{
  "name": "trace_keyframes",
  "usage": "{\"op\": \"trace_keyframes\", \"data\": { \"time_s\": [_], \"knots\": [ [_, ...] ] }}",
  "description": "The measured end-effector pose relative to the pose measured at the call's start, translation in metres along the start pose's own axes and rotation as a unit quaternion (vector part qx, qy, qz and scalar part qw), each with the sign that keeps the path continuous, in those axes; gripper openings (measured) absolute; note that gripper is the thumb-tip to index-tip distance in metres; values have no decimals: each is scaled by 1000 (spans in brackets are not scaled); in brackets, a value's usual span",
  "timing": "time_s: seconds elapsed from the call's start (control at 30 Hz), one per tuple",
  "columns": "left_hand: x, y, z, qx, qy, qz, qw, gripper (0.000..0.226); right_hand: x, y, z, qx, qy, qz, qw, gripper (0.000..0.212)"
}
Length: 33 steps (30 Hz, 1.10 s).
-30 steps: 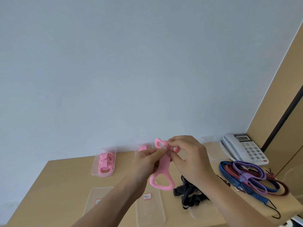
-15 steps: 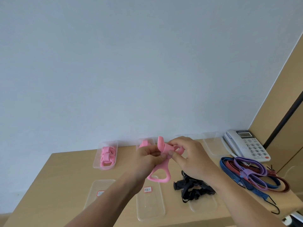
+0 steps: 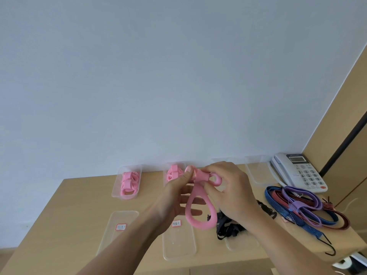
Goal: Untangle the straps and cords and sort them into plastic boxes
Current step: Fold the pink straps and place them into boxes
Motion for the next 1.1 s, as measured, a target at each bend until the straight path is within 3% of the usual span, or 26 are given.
{"op": "trace_keyframes", "data": {
  "time_s": [0.23,0.33,0.43,0.53,0.63,0.77,0.9,1.1],
  "knots": [
    [-3,-1,14,-30,-10,-2,1000,71,2,5,-3,38,-13,-46,998,23],
    [2,-1,21,-35,-35,6,999,56,5,9,2,29,-4,-68,997,28],
    [-1,-5,20,-28,-45,7,999,32,20,8,7,-22,-22,-41,999,23],
    [-5,-8,16,-5,-52,4,999,24,33,5,17,-101,-80,4,992,12],
    [-6,-13,17,16,-76,3,997,37,48,1,30,-170,-78,54,981,20],
    [-14,-20,12,48,-64,-13,997,50,50,1,42,-227,-51,24,972,31],
    [-28,-26,9,60,6,-35,998,57,57,-3,34,-175,-64,17,982,26],
    [-47,-32,10,67,71,-13,995,33,65,2,36,-113,-42,-27,992,18]
  ]
}}
Point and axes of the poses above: each hand's wrist, its own y-axis away from the middle knuckle, its own z-axis out of the palm, x = y × z, the point moved 10 cm from there along -y, towards the middle knuckle, and after that the axes turned 3 degrees about y, right-handed, at the moved point
